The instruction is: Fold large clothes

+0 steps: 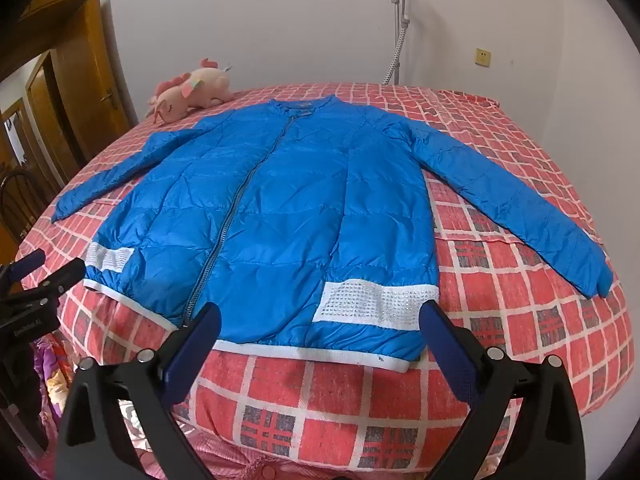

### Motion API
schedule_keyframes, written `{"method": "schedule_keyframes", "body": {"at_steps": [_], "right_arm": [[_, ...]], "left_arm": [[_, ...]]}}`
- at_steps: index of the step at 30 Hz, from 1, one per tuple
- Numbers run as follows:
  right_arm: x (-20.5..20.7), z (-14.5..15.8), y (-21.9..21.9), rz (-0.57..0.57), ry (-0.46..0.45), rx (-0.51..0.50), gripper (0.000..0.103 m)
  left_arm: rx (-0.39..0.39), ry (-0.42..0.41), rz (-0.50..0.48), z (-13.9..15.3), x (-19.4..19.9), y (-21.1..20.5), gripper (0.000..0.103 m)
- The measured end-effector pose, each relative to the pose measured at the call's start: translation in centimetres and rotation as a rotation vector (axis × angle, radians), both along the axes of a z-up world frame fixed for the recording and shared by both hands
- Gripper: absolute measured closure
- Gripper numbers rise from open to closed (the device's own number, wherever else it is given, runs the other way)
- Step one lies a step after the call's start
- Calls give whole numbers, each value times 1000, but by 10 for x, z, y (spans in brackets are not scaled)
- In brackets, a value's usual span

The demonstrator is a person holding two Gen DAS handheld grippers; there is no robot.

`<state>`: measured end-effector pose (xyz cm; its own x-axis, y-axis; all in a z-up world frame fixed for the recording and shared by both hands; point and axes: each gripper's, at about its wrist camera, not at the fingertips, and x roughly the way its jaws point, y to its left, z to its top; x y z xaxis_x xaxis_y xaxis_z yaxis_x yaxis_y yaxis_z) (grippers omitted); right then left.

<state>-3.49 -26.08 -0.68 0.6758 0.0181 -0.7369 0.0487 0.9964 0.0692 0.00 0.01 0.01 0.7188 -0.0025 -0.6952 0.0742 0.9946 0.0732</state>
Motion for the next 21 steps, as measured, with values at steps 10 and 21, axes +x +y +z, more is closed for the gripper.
{"method": "schedule_keyframes", "body": {"at_steps": [10,21], "right_arm": [[0,0,0,0,4,2,4],[1,-1,0,1,-1,0,4]], "left_arm": [[1,3,-4,0,1,0,3],[2,-2,-1,0,1,1,3]]}}
